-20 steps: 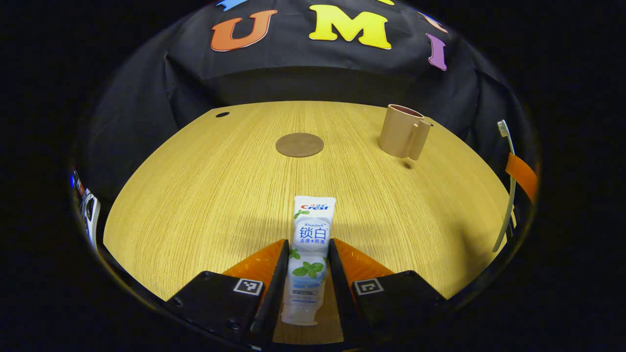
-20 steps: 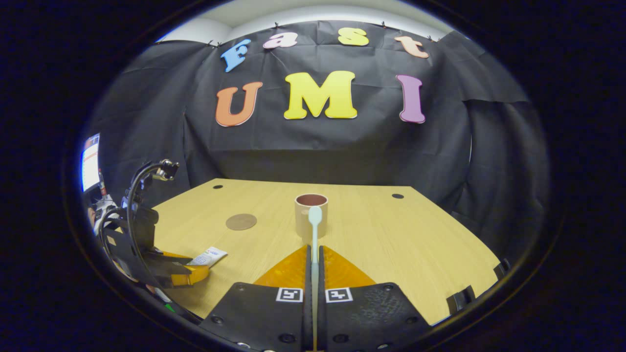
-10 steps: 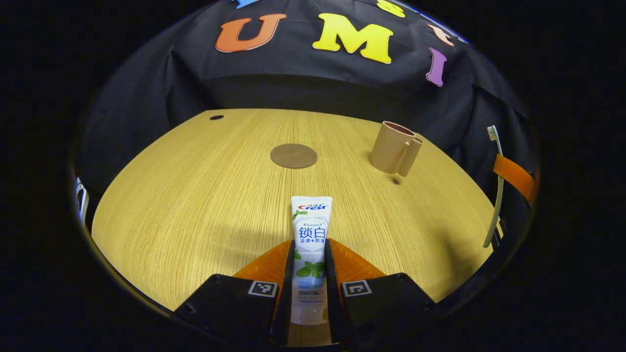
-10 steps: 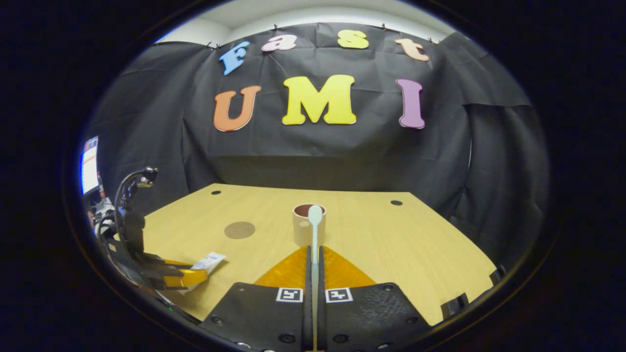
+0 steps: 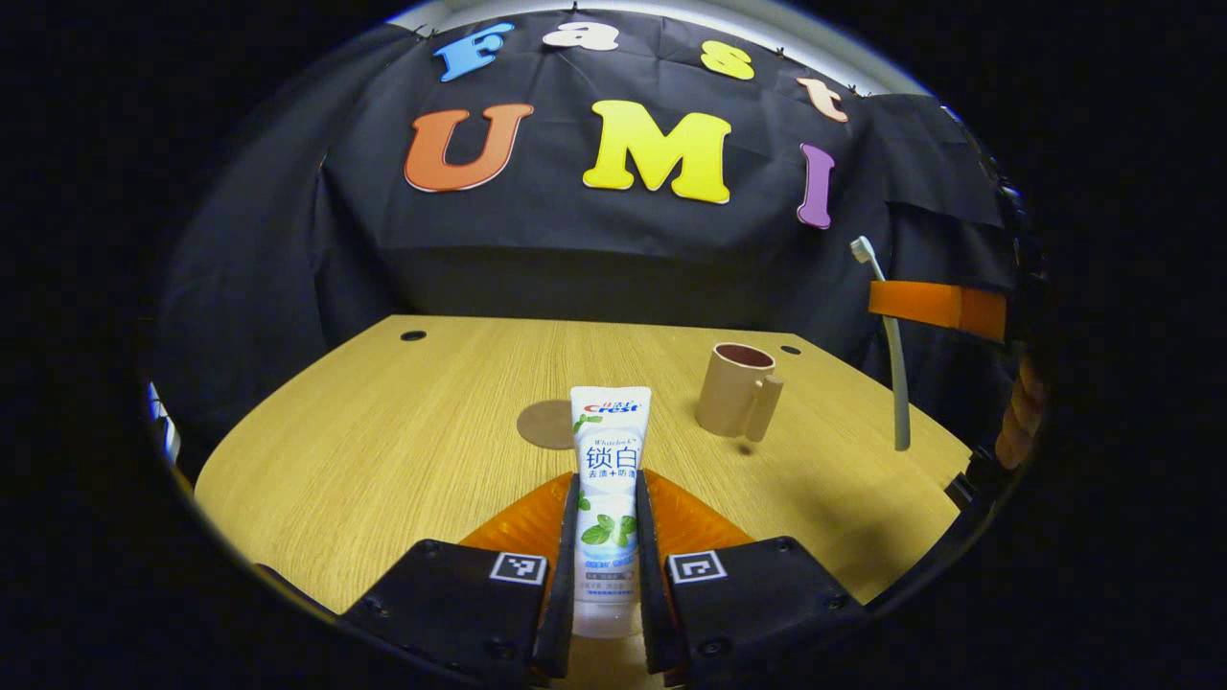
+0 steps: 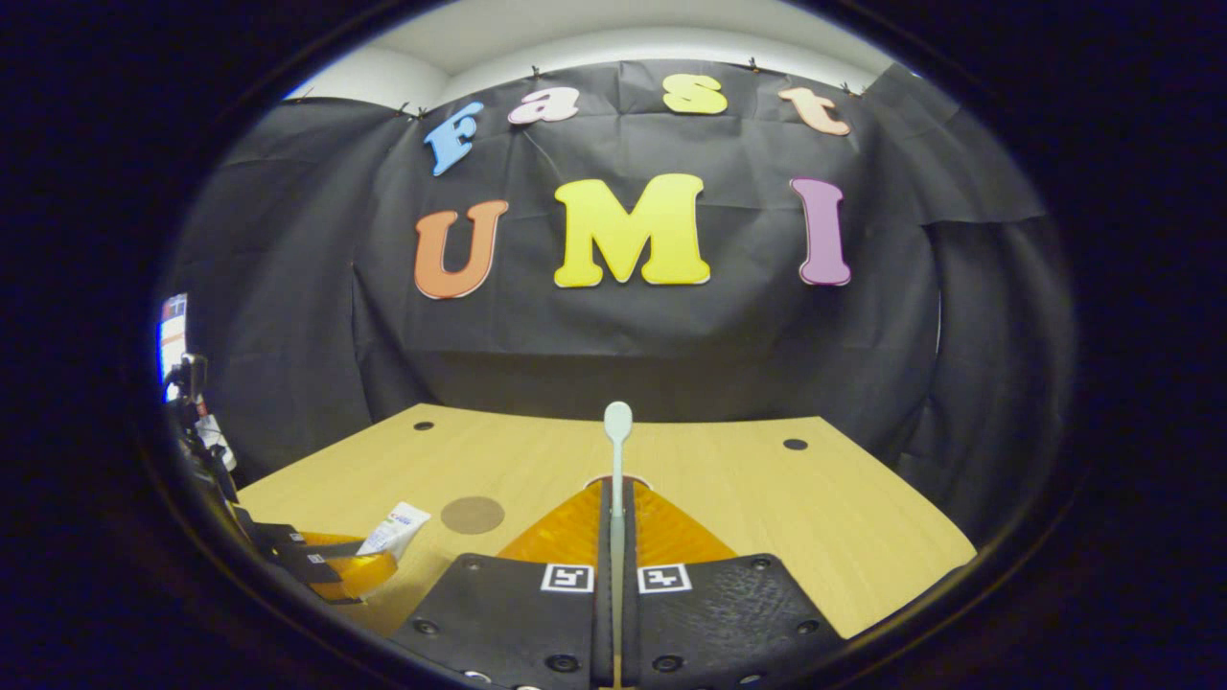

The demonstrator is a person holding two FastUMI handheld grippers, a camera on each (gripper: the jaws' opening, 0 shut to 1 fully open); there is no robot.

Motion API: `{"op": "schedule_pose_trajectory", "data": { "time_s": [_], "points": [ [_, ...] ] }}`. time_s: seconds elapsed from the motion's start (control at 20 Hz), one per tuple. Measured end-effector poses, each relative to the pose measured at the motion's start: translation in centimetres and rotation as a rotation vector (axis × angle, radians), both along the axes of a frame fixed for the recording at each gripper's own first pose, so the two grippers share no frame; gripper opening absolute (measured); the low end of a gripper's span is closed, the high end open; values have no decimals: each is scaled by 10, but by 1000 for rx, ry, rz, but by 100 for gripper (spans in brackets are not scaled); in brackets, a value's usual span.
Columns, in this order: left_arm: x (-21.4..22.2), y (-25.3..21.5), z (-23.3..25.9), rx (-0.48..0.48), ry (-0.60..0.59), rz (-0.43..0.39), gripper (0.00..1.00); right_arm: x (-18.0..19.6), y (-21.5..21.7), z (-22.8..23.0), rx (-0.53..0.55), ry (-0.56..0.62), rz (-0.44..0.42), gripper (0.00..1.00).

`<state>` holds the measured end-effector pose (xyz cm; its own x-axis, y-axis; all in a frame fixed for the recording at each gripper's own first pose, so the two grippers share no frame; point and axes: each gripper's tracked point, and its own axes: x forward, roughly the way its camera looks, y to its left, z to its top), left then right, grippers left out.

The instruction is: Put the toothbrush and toothpaste on the desktop into the cup, then pick up the cup and place it on the coaster on the desktop.

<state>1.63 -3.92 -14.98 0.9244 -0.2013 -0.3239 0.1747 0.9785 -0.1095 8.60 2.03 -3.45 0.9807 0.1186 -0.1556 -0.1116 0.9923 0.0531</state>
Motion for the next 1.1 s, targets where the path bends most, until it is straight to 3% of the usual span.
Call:
{"op": "schedule_pose_trajectory", "data": {
  "time_s": [0.2, 0.25, 0.3, 0.55, 0.85, 1.1],
  "points": [
    [20, 3, 19, -2, -59, 8, 32, 47, 3, 26, 31, -53, 29, 1],
    [26, 3, 20, 5, -65, 11, 37, 58, 3, 30, 34, -65, 31, 1],
    [32, 2, 23, 5, -65, 8, 32, 69, 5, 32, 44, -71, 38, 1],
    [50, -6, 47, 33, -123, -23, 32, 119, 5, 42, 78, -147, 33, 1],
    [65, -11, 64, 15, -160, -33, 32, 173, 22, 19, 70, -170, 61, 1],
    [82, -16, 77, 3, -176, -40, 32, 185, 23, -5, 64, -127, 65, 1]
  ]
}}
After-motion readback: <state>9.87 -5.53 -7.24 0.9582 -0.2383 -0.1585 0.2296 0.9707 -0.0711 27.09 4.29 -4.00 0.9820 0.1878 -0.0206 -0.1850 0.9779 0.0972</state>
